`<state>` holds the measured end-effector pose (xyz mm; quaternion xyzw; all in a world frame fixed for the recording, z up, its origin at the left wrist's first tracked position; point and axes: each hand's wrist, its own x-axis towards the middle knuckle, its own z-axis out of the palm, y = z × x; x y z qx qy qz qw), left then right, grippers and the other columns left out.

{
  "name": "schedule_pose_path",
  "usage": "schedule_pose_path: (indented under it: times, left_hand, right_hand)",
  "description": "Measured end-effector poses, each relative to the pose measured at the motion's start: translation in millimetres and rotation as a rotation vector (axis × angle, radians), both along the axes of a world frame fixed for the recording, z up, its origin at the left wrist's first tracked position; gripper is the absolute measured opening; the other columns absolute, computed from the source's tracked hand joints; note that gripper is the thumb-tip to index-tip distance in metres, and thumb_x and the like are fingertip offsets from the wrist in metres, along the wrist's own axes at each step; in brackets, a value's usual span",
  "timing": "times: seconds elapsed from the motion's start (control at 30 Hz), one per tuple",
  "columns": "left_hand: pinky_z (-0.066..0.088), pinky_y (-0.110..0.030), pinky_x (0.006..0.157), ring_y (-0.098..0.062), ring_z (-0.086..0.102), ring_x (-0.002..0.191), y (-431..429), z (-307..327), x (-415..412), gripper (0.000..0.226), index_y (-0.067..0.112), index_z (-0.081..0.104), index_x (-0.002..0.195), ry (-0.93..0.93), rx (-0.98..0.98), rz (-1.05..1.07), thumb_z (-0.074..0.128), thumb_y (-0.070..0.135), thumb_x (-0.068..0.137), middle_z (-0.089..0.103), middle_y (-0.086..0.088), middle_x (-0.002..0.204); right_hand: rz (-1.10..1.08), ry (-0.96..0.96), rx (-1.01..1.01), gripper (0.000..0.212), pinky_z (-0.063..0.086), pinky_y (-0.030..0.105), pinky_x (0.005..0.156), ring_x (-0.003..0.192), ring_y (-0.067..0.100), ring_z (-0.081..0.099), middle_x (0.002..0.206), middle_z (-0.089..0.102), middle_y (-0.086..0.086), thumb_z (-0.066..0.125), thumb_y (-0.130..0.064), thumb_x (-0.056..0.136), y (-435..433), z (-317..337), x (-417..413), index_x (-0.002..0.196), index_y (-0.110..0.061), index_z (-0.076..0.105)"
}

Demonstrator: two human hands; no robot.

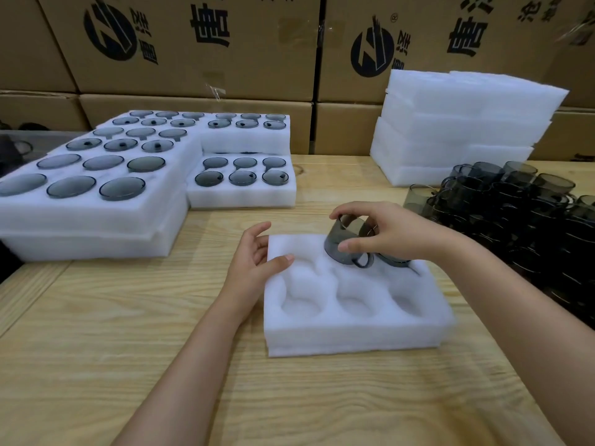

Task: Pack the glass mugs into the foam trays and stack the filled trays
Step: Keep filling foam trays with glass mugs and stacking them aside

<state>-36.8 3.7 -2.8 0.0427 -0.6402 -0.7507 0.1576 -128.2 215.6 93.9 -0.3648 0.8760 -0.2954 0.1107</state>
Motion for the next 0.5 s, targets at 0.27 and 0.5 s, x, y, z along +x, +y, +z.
schedule_pose_path:
  times: [0.27, 0.5]
  left_hand:
    - [0.052, -0.032, 0.083, -0.018, 0.063, 0.102, 0.1, 0.0, -0.6, 0.069, 0.020, 0.049, 0.127, -0.007, -0.013, -0.010, 0.073, 0.016, 0.062, 0.060, -0.006, 0.110]
    - [0.052, -0.033, 0.084, -0.017, 0.063, 0.102, 0.1, -0.5, -0.2, 0.060, 0.020, 0.055, 0.121, -0.005, -0.026, -0.015, 0.073, 0.016, 0.064, 0.065, -0.001, 0.106]
  right_hand:
    - [0.095, 0.191, 0.206, 0.051, 0.032, 0.004, 0.073, 0.095, -0.001, 0.044, 0.120, 0.051, -0.019, 0.071, -0.038, 0.080, -7.4, -8.6, 2.9, 0.126, -0.037, 0.050]
    - [-0.053, 0.074, 0.118, 0.056, 0.036, 0.025, 0.083, 0.115, 0.007, 0.034, 0.119, 0.051, -0.010, 0.049, -0.069, 0.078, -19.3, -14.1, 5.2, 0.122, -0.034, 0.049]
